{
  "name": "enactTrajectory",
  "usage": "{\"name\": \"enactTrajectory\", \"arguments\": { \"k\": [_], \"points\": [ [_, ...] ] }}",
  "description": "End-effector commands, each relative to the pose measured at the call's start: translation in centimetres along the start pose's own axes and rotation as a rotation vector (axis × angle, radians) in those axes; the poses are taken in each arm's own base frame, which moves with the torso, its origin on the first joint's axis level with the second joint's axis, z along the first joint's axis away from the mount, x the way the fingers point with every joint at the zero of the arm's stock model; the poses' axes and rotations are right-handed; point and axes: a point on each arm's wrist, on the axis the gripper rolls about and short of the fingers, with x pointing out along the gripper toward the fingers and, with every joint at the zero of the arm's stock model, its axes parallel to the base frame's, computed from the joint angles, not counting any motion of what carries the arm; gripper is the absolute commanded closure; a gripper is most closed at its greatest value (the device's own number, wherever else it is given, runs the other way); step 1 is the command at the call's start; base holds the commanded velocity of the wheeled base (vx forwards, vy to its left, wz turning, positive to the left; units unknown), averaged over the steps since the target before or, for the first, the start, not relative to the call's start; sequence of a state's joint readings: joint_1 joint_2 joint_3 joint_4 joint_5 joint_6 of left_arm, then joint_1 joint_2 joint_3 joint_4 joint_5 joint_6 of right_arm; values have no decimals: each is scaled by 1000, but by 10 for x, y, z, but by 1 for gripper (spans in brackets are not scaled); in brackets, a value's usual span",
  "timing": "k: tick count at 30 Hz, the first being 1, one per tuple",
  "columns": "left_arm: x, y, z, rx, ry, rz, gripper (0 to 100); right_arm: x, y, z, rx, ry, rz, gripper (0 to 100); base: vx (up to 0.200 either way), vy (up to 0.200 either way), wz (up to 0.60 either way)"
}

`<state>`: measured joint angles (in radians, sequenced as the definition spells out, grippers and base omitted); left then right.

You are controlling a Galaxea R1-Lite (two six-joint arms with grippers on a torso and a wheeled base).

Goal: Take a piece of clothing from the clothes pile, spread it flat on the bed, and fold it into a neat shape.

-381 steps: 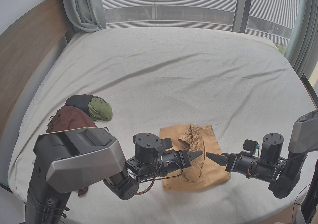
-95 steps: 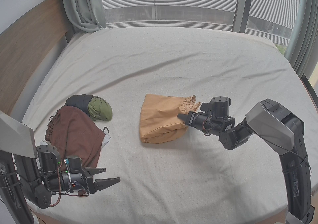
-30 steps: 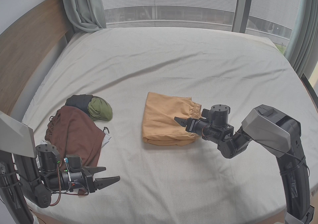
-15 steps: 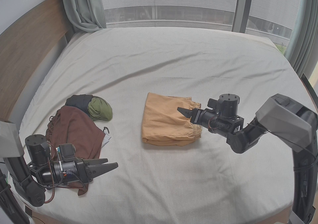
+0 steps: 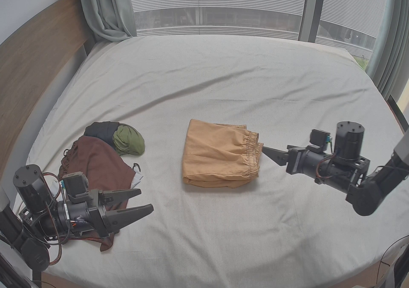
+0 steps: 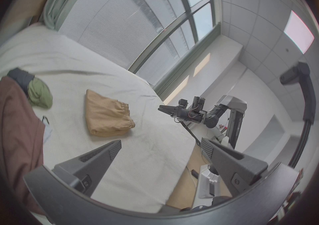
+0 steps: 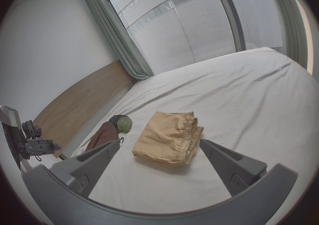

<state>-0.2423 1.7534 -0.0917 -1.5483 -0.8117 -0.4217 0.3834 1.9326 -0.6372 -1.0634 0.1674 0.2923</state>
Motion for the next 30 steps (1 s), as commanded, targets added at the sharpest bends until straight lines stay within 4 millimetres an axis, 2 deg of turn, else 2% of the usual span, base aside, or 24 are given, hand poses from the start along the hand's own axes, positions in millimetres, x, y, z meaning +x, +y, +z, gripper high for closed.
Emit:
{"name": "enactTrajectory", "arguments": {
  "k": [1, 7, 13, 16, 20, 27, 30],
  "points": [
    [-2, -14, -1, 115, -10, -17, 0, -62, 0, 20, -45, -96, -33, 0, 0, 0, 0],
    [-3, -26, -18, 141, 36, 3, 0, -96, 0, 24, -51, -144, -58, 0, 0, 0, 0],
    [2, -37, -20, 166, 46, -42, 0, -118, -2, 22, -47, -167, -80, 0, 0, 0, 0],
    [8, -53, -24, 182, 60, -112, 0, -139, 3, 17, -49, -183, -77, 0, 0, 0, 0],
    [8, -65, -23, 190, 42, -132, 0, -159, 7, 12, -57, -206, -74, 0, 0, 0, 0],
    [-9, -84, -11, 224, -39, -156, 0, -195, 13, 11, -77, -302, -87, 0, 0, 0, 0],
    [-29, -96, -5, 239, -105, -100, 0, -218, 18, 8, -94, -369, -89, 0, 0, 0, 0]
  ]
}}
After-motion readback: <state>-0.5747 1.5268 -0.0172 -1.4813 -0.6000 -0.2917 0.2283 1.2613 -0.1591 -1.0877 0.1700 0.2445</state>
